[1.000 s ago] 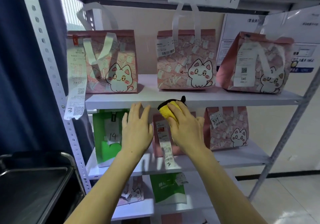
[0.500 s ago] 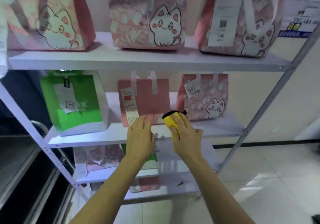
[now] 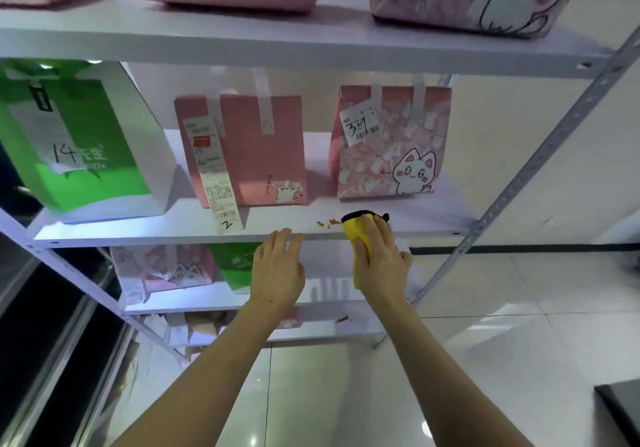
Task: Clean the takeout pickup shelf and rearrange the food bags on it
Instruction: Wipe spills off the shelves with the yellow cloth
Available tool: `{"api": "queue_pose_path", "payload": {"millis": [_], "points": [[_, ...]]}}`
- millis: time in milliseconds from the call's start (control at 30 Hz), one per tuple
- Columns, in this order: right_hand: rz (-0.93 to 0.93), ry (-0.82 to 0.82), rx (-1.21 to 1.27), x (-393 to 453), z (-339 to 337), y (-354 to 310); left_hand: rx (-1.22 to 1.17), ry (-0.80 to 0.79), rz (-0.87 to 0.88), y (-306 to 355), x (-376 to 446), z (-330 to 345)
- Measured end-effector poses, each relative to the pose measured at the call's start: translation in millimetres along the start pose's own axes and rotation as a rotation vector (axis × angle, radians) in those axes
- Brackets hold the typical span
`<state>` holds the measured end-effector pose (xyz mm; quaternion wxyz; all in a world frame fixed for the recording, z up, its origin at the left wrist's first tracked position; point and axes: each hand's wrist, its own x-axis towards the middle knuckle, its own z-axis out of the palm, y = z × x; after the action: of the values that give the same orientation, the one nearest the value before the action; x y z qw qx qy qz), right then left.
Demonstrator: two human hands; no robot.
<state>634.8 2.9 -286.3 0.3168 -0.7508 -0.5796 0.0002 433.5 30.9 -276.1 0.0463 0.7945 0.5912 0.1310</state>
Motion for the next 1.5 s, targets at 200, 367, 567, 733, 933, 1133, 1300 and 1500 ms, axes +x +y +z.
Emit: {"api": "queue_pose_path", "payload": {"millis": [200,367,567,733,933,1133,1300,1500], "points": [[0.103,-0.038,-0.027,21,6,19,0.003,-0.012,-0.029,-1,14,8],[0.181,-0.093,-0.123,32,14,30,0.061,-0.012,-0.108,-11,16,11],[0.206,-0.162,-0.202,39,17,18,0.119,-0.023,-0.045,-24,20,7],[0.183,-0.195,-0.273,38,29,-6,0.085,-0.01,-0.046,-31,22,5],[0.158,-0.263,-0.315,38,44,-39,0.072,-0.052,-0.049,-33,16,5],[0.117,-0.305,-0.281,34,50,-59,0.063,-0.075,-0.061,-32,16,0],[0.124,-0.265,-0.211,32,36,-38,0.032,-0.071,-0.05,-46,15,-2],[0.235,-0.264,-0.208,42,26,-15,0.058,-0.077,-0.027,-51,13,-3]]}}
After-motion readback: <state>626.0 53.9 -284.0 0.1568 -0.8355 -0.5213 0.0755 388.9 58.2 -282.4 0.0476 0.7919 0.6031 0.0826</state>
